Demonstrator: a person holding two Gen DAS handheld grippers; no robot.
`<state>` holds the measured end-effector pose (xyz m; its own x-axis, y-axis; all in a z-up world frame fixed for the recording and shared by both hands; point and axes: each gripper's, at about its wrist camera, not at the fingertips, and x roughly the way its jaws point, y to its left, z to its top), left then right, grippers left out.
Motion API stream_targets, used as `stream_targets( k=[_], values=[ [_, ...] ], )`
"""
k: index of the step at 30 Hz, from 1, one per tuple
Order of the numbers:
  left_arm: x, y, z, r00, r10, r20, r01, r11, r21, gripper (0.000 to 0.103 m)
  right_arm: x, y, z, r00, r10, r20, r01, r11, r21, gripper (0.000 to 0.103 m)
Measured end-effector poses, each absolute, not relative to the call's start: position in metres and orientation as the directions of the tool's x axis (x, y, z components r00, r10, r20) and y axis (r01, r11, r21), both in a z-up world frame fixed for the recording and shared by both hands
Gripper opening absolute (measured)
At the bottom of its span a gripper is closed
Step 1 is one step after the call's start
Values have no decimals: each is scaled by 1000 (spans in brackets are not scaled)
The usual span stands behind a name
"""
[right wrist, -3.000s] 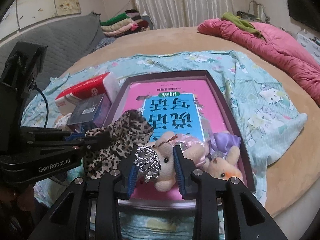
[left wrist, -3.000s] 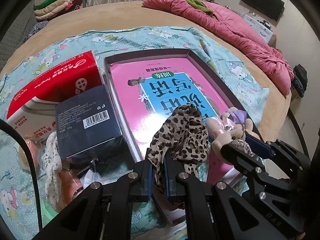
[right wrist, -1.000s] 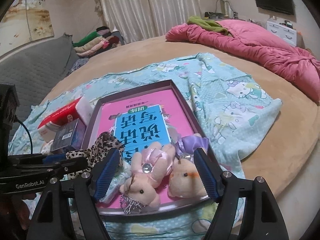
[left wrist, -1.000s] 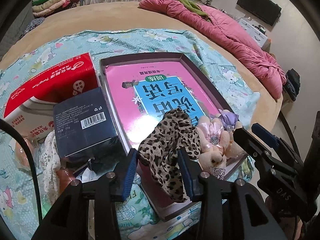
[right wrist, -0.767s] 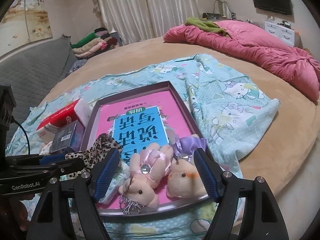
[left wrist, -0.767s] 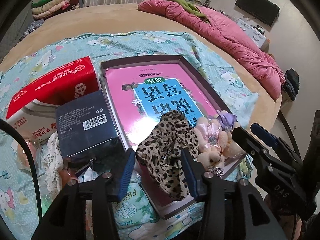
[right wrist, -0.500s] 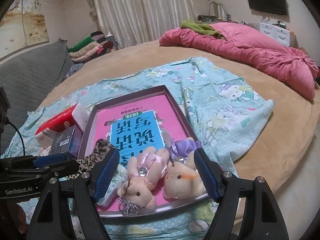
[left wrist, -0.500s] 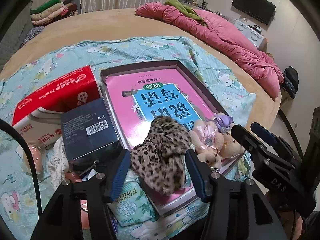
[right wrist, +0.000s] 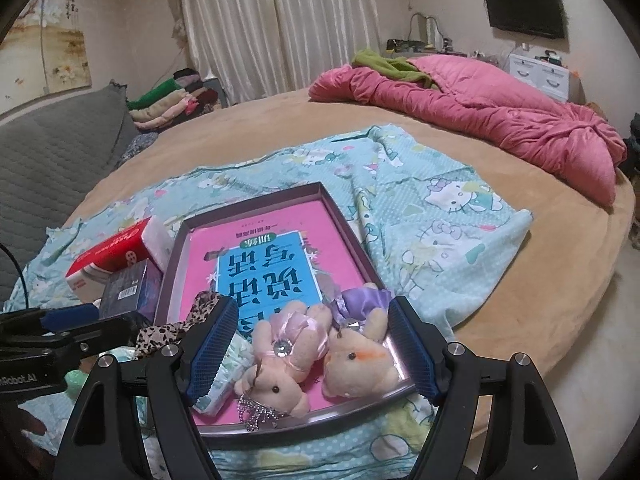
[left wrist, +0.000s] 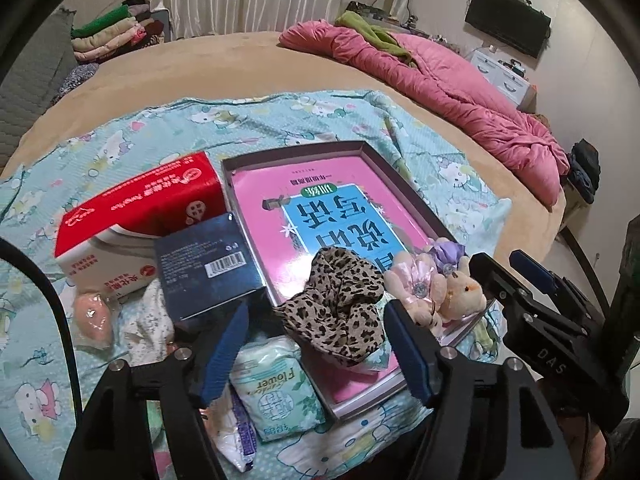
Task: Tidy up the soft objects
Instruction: 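Withdraw both open tools from the tray back toward the pile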
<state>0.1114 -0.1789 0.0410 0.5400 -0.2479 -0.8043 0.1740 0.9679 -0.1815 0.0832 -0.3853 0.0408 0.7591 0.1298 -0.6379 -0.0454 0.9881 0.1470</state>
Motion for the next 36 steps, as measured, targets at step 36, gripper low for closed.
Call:
stream_targets(
  k=[36],
  values=[
    [79, -51, 102, 640, -81, -764, -37, 990, -135, 75, 41, -298, 114, 810, 253, -528, -250, 965, 78, 79]
  ],
)
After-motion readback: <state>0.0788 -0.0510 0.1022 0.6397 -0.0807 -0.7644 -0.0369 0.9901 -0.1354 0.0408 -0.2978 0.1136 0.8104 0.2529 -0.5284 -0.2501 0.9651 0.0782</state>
